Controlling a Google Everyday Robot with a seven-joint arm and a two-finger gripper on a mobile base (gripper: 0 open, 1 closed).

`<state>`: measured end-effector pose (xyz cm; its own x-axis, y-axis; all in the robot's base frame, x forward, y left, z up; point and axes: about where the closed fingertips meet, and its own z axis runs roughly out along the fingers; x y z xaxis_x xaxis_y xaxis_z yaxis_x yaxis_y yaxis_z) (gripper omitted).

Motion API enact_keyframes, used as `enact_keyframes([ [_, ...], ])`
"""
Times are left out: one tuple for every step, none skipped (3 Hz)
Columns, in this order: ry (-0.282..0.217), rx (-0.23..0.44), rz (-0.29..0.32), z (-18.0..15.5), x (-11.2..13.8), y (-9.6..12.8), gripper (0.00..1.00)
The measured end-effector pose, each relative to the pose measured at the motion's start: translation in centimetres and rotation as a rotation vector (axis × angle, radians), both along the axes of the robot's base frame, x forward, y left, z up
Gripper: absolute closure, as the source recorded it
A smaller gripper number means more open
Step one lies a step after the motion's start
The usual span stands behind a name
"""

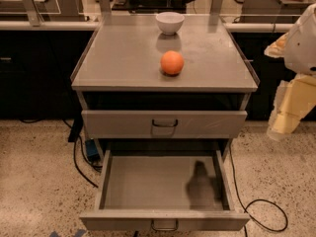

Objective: Close middle drawer

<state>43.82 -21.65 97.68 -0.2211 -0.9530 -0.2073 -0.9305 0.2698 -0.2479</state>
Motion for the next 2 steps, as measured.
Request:
enact_keyframes([
  [0.0, 0.0, 0.0, 0.0, 0.0, 0.0, 0.0],
  [0.01, 0.028, -0.02, -2.4, -0.4, 1.1, 0.0],
])
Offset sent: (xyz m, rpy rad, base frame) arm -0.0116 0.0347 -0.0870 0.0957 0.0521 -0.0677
